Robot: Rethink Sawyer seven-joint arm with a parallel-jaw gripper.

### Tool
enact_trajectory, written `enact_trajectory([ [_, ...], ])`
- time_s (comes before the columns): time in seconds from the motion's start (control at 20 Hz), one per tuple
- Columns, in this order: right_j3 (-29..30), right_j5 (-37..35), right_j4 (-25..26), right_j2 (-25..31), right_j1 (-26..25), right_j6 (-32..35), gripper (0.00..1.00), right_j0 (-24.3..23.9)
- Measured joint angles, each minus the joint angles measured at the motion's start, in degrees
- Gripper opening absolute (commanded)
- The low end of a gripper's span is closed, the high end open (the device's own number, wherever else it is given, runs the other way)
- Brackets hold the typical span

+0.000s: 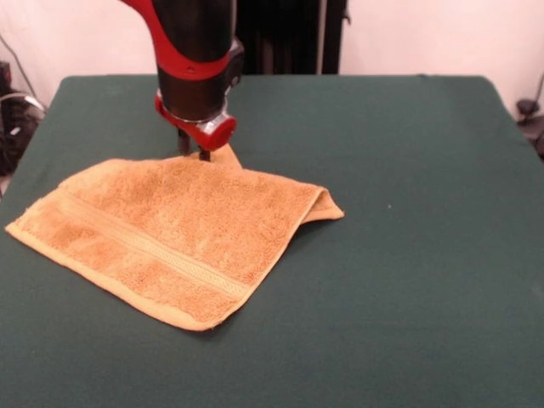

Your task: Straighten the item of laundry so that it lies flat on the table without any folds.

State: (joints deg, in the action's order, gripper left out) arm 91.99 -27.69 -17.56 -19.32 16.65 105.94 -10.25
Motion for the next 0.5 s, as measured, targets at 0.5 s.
enact_trajectory([
  [0.5, -0.01, 1.12, -0.02, -0.69, -0.40, 0.00, 0.00, 1.24],
])
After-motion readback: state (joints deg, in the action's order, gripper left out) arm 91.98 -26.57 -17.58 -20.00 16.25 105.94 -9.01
